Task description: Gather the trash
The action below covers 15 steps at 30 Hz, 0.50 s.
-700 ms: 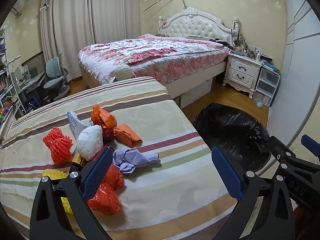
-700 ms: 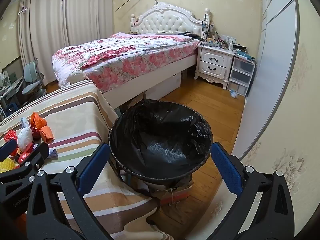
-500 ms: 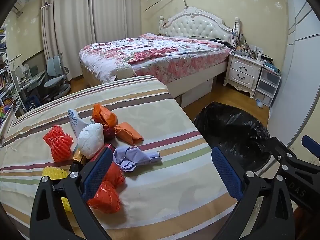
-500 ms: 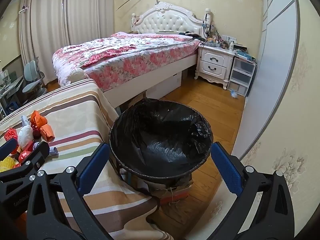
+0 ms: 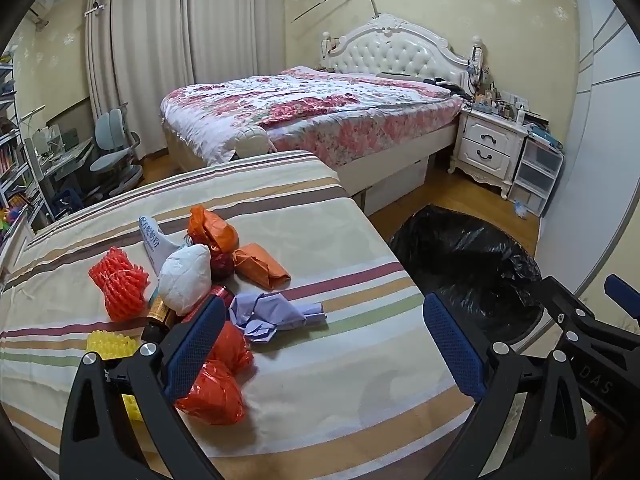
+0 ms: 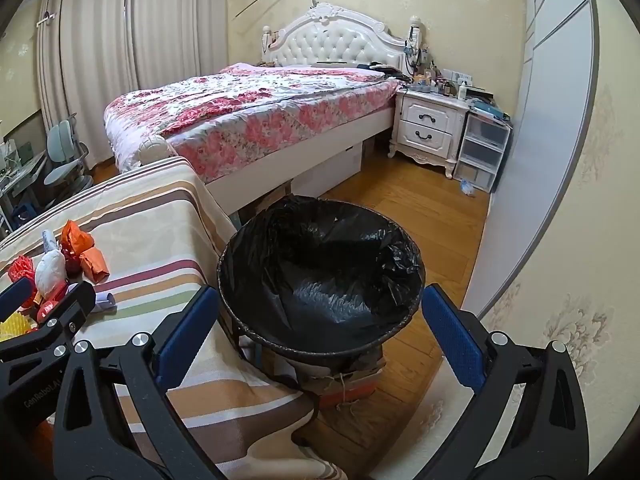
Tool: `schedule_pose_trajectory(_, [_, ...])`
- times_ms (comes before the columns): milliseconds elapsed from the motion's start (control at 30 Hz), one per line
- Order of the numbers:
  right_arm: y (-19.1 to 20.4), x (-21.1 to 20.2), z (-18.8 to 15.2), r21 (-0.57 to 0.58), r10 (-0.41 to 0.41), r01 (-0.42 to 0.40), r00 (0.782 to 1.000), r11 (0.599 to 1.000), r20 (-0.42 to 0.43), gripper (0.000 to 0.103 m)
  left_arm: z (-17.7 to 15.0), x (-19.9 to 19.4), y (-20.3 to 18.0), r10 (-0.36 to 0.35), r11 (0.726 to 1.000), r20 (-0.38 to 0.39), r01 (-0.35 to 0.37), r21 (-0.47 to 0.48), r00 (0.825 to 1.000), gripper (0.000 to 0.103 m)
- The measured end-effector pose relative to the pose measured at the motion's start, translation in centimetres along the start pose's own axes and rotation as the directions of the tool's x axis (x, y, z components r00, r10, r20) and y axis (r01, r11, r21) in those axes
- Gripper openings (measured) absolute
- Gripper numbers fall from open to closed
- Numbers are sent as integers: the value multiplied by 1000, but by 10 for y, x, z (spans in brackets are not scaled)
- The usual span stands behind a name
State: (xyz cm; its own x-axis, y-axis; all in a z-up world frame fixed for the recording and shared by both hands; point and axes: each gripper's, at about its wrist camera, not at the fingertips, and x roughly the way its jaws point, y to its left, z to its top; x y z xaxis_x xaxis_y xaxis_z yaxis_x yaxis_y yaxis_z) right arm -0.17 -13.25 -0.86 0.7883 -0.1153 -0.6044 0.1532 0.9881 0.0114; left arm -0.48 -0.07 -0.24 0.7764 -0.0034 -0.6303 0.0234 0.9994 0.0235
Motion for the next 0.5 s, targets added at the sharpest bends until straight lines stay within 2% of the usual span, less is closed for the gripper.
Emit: schedule_pose_trajectory(500, [-5,3,-5,4,-8,8,1000,1000,-6,99,0,2,8,3,1000,-6,-3,-7,1000,97])
